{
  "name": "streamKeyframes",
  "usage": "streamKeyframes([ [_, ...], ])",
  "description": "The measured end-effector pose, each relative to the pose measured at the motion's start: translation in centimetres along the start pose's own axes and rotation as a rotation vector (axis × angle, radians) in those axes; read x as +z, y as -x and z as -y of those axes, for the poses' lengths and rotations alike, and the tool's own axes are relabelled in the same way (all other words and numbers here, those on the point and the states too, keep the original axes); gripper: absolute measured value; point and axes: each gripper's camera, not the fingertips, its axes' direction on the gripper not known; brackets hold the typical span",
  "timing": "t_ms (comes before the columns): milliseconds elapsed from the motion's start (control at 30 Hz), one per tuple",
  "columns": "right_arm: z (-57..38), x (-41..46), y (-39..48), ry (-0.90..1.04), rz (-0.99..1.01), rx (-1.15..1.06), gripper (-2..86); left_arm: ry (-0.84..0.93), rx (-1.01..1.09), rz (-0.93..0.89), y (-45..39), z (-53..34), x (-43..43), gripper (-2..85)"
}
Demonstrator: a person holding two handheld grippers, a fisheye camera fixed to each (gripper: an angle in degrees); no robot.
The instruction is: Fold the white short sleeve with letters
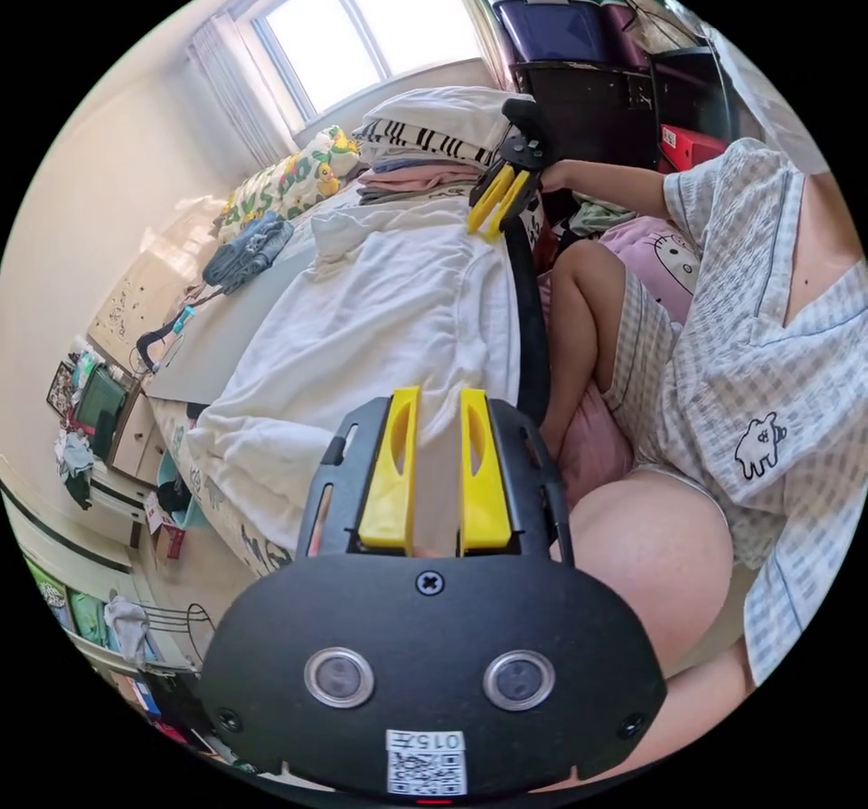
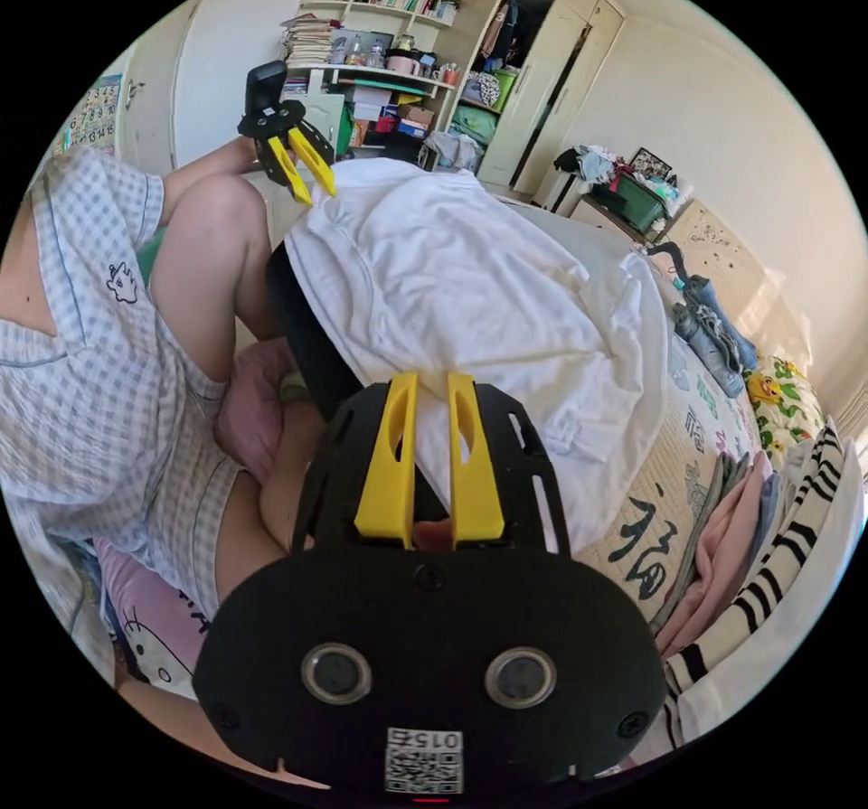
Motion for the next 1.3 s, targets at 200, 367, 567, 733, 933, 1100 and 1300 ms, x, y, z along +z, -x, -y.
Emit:
streamKeyframes([
  [200,-0.6,-4.8,-2.5,-0.105,0.141,0.116,0.9,-0.048,-0.035,-0.005,0.8,0.2,-2.1,0.2],
  [367,-1.4,-9.5,-5.5,-0.251,0.241,0.252,0.1,-0.163,-0.064,-0.067,1.2,-1.5,-3.7,1.6],
  [567,-2.0,-10.5,-6.8,-0.329,0.323,0.332,0.1,-0.047,0.055,-0.001,-3.3,-2.8,0.3,8.1],
  [733,-1.6,-11.2,-7.0,-0.328,0.348,0.35,0.0,-0.054,0.042,0.01,-3.9,-5.3,0.8,2.5],
  [933,3.3,-14.3,-9.2,-0.303,0.184,0.371,-0.4,-0.174,-0.048,0.03,1.5,-9.6,-2.7,0.9],
  [1100,21.2,-17.1,-22.0,-0.337,-0.315,0.45,0.6,-0.393,-0.472,0.409,23.4,-4.6,-5.5,1.8],
  [1300,24.7,-18.2,-28.2,-0.385,-0.169,0.729,8.1,-0.279,-0.813,0.425,29.3,-14.2,-2.2,6.9],
])
